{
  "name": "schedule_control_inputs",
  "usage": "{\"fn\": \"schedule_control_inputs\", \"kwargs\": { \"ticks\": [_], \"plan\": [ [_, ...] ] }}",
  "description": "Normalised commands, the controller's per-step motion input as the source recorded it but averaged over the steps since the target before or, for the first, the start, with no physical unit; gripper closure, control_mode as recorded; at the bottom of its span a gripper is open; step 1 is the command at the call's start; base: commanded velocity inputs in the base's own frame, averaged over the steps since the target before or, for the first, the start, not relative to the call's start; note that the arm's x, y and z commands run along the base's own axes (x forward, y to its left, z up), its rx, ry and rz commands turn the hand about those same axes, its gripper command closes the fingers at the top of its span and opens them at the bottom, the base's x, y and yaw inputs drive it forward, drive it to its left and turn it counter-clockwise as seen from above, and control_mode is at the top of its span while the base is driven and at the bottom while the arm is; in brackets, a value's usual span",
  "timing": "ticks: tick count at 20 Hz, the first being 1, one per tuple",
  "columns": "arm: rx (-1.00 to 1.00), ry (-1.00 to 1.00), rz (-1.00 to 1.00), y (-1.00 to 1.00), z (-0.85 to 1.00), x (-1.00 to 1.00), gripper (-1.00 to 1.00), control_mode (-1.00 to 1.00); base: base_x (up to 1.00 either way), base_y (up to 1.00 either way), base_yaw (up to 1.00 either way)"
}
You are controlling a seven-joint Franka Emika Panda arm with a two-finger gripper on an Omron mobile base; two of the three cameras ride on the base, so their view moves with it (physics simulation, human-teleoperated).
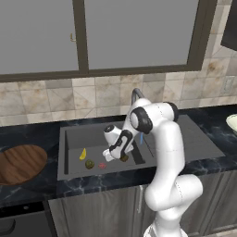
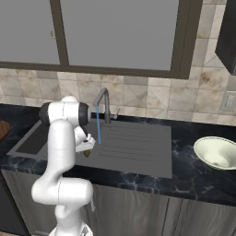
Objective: Pick the kiwis from the sink and place them in one bowl. Place the lemon wedge in the other bowl. Then turn off the sink faucet.
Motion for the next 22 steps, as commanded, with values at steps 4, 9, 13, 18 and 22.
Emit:
{"fn": "schedule_control_inputs", "kwargs": {
  "ticks": [4,9,13,18,22],
  "plan": [
    [0.00,0.00,0.00,-0.02,-0.16,0.04,-1.00,-1.00,0.00,0.00,0.00],
    [0.00,0.00,0.00,-0.05,-0.14,0.00,-1.00,-1.00,0.00,0.00,0.00],
    [0.00,0.02,0.00,-0.20,-0.16,0.00,-1.00,-1.00,0.00,0.00,0.00],
    [0.00,0.03,-0.01,-0.41,-0.13,0.00,-1.00,-1.00,0.00,0.00,0.00],
    [0.00,0.03,-0.01,-0.38,-0.19,-0.02,1.00,-1.00,0.00,0.00,0.00]
  ]
}}
